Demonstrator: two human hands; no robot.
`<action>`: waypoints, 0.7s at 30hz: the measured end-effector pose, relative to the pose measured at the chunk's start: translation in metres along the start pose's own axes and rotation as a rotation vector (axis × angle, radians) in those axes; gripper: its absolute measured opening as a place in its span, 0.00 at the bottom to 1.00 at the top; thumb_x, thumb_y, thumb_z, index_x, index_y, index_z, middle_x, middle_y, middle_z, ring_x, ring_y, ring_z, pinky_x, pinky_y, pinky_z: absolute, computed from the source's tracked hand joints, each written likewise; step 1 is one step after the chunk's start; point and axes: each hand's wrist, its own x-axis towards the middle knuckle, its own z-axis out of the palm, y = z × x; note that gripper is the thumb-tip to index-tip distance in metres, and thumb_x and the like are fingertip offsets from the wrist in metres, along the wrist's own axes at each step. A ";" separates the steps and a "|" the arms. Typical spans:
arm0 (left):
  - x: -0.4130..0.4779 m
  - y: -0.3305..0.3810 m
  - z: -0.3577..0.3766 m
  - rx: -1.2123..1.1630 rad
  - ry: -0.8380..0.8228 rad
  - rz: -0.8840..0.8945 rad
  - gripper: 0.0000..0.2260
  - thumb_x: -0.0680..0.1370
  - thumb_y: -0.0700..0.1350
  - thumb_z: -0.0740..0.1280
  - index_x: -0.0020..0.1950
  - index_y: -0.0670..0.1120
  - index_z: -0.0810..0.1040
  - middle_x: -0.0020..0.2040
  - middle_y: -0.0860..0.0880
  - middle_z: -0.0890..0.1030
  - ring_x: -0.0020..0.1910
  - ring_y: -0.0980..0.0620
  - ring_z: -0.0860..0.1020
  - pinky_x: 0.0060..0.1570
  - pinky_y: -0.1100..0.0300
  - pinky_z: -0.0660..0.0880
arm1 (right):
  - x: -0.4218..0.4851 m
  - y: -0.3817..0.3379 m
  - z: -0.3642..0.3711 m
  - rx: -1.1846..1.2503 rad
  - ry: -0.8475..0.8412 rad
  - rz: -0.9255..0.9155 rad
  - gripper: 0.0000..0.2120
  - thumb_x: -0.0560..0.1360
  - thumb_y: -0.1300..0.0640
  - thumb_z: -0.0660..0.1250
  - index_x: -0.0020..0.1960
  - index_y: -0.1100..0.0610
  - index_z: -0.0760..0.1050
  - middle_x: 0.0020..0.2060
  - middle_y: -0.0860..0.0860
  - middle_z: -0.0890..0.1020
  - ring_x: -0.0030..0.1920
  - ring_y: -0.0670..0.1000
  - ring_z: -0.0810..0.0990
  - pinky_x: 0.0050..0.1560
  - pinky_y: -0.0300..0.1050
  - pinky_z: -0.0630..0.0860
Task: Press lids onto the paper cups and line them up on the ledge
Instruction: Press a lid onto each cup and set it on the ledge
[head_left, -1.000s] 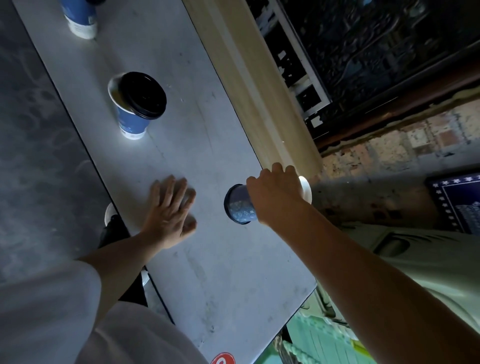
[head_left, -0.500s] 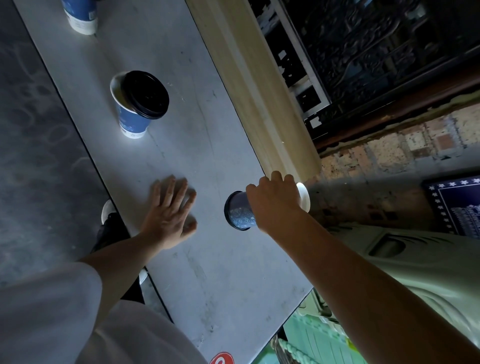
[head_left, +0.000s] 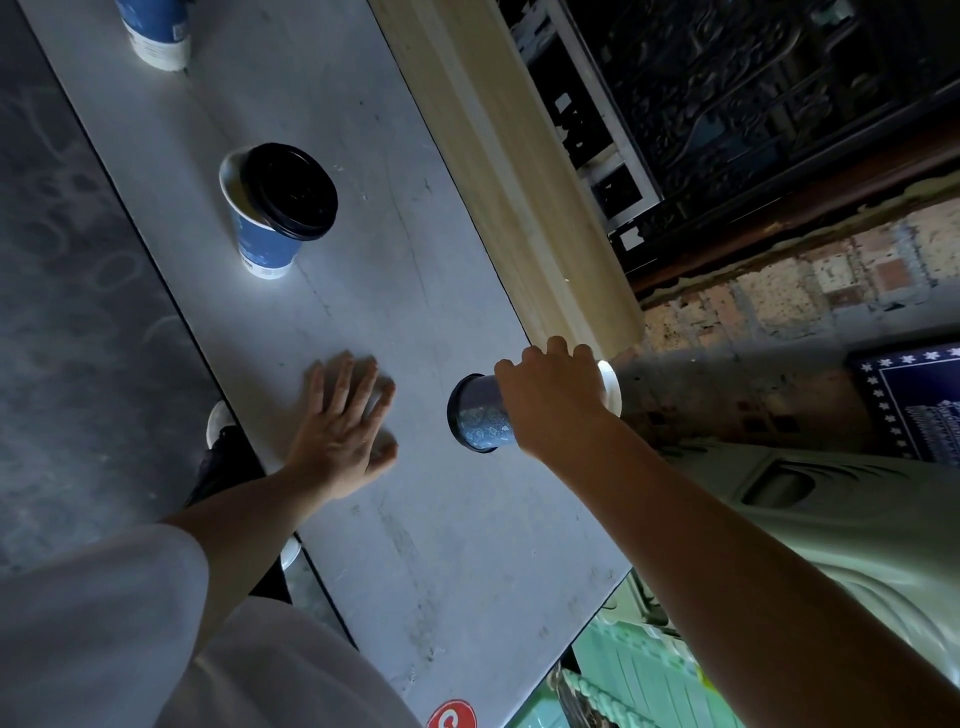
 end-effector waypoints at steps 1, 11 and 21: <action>0.000 0.000 0.000 0.002 0.001 0.002 0.39 0.73 0.64 0.58 0.78 0.43 0.63 0.80 0.36 0.58 0.78 0.29 0.54 0.74 0.28 0.44 | 0.000 0.000 0.000 0.001 0.000 0.006 0.24 0.71 0.52 0.72 0.65 0.53 0.72 0.60 0.54 0.78 0.64 0.59 0.73 0.63 0.57 0.69; -0.001 0.003 -0.008 0.007 -0.031 -0.001 0.38 0.73 0.63 0.60 0.77 0.43 0.65 0.79 0.36 0.59 0.78 0.28 0.53 0.73 0.27 0.46 | 0.000 0.007 0.006 0.034 -0.006 0.028 0.20 0.71 0.52 0.72 0.62 0.53 0.74 0.57 0.53 0.80 0.62 0.58 0.74 0.62 0.56 0.69; 0.000 0.002 -0.011 0.013 -0.085 -0.012 0.38 0.74 0.64 0.59 0.78 0.43 0.64 0.80 0.36 0.58 0.78 0.28 0.52 0.72 0.26 0.48 | -0.001 0.020 0.013 0.152 -0.026 -0.013 0.20 0.75 0.49 0.70 0.65 0.51 0.73 0.58 0.52 0.80 0.60 0.55 0.76 0.60 0.51 0.71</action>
